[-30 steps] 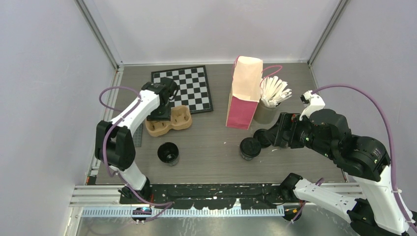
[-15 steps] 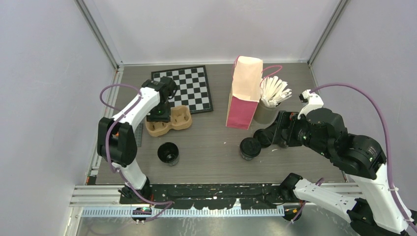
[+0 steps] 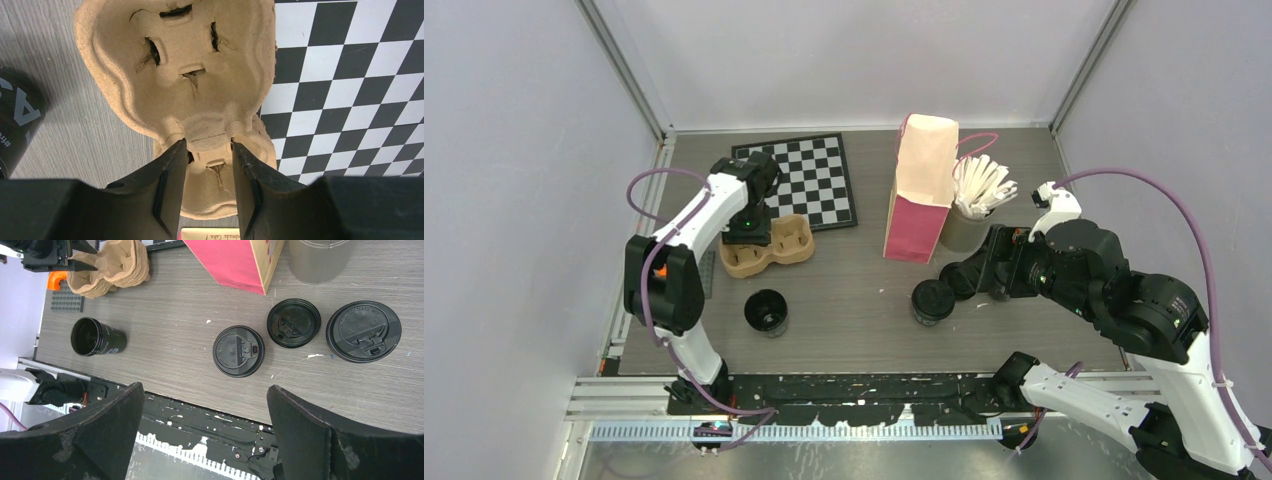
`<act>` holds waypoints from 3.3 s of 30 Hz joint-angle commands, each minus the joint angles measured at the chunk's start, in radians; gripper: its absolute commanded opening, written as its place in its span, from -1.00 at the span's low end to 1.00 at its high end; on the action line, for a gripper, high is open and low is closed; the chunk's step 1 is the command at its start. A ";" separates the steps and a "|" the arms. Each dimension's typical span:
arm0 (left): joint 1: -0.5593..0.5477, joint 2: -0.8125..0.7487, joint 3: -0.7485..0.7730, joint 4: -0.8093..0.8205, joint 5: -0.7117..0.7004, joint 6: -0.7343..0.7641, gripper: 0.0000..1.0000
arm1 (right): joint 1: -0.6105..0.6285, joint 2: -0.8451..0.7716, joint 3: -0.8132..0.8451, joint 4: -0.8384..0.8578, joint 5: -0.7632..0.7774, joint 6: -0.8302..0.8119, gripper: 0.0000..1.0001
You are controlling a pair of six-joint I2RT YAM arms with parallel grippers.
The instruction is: Pack the takeout coffee
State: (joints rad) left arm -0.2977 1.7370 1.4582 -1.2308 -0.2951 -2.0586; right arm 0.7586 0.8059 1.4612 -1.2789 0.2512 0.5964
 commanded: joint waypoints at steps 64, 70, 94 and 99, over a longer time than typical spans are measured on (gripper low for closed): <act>0.014 0.130 0.142 -0.118 0.006 0.058 -0.30 | 0.003 0.019 0.022 0.014 0.072 -0.060 0.93; 0.014 0.124 0.216 -0.191 -0.031 0.068 -0.31 | 0.004 0.017 0.020 0.015 0.072 -0.059 0.93; 0.012 -0.078 0.316 -0.210 -0.101 0.494 -0.30 | 0.004 0.053 0.088 -0.001 0.133 -0.124 0.94; 0.012 -0.162 0.316 -0.112 -0.020 0.651 -0.30 | 0.003 0.062 0.071 0.046 0.066 -0.099 0.94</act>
State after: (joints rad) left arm -0.2913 1.6520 1.7519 -1.4212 -0.3450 -1.5753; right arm 0.7586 0.8581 1.5223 -1.2884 0.3420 0.5037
